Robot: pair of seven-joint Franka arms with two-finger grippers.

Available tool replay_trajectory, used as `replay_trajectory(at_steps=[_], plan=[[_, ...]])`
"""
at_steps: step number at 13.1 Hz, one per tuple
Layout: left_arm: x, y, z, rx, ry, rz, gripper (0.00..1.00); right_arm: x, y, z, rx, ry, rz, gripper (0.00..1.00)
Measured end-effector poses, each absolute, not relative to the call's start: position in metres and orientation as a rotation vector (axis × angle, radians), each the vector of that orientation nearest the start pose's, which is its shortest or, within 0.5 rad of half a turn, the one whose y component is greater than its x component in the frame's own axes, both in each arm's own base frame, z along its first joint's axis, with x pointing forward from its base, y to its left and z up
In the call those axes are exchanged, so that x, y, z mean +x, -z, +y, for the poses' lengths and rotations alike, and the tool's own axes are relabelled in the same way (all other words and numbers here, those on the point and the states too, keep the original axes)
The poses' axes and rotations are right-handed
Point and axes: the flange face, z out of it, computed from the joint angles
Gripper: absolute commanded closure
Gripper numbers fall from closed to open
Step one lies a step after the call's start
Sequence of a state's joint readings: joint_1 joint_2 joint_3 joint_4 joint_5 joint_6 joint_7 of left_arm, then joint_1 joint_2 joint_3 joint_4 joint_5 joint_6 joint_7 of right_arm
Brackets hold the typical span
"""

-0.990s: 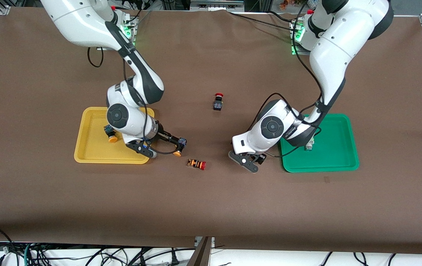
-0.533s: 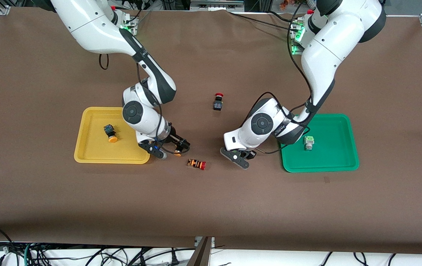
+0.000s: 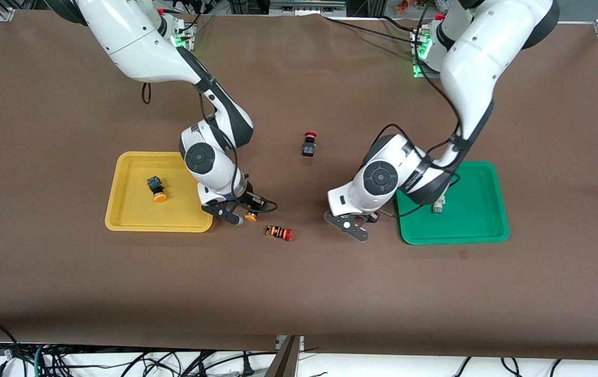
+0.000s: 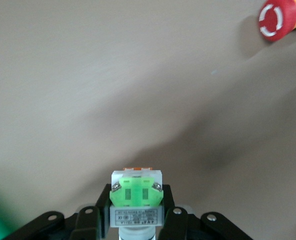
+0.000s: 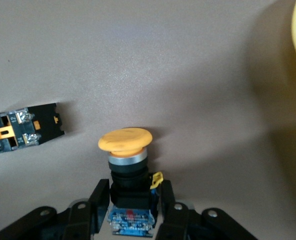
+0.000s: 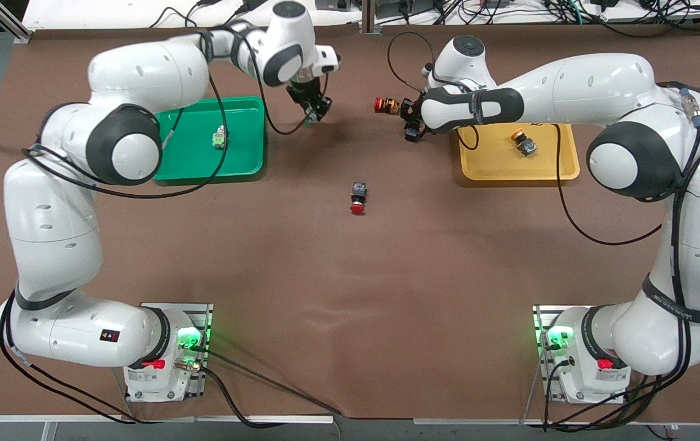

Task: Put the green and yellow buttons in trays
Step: 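Place the yellow button in its tray while the left gripper places green in its tray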

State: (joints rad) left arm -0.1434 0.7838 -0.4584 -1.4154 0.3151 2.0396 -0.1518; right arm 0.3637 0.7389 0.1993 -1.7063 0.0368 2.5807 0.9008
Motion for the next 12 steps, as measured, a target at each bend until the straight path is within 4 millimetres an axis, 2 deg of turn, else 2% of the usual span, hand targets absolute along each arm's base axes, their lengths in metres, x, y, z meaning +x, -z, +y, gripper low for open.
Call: replay_trajectory(at_steps=[2, 3, 4, 6, 8, 9, 10, 11, 12], plan=[[0.643, -0.31, -0.281, -3.003, -0.24, 0.654, 1.0, 0.594, -0.189, 0.353, -2.863, 0.026, 0.611, 1.0], [0.648, -0.325, -0.244, -2.986, -0.304, 0.579, 1.0, 0.597, -0.193, 0.35, -2.882, 0.015, 0.583, 1.0], [0.654, -0.329, -0.208, -2.975, -0.362, 0.534, 1.0, 0.601, -0.201, 0.344, -2.923, -0.018, 0.516, 1.0], [0.663, -0.318, -0.145, -2.971, -0.448, 0.518, 1.0, 0.608, -0.222, 0.314, -3.013, -0.127, 0.328, 1.0], [0.669, -0.299, -0.086, -2.986, -0.515, 0.521, 1.0, 0.614, -0.241, 0.257, -3.071, -0.263, 0.18, 1.0], [0.669, -0.287, -0.063, -2.998, -0.547, 0.511, 1.0, 0.614, -0.241, 0.222, -3.085, -0.307, 0.125, 1.0], [0.667, -0.271, -0.049, -3.011, -0.562, 0.499, 1.0, 0.609, -0.234, 0.191, -3.095, -0.346, 0.074, 1.0], [0.665, -0.255, -0.044, -3.027, -0.55, 0.496, 1.0, 0.602, -0.222, 0.169, -3.101, -0.385, 0.03, 0.98], [0.662, -0.237, -0.041, -3.043, -0.527, 0.497, 1.0, 0.593, -0.208, 0.157, -3.103, -0.409, -0.006, 0.33]])
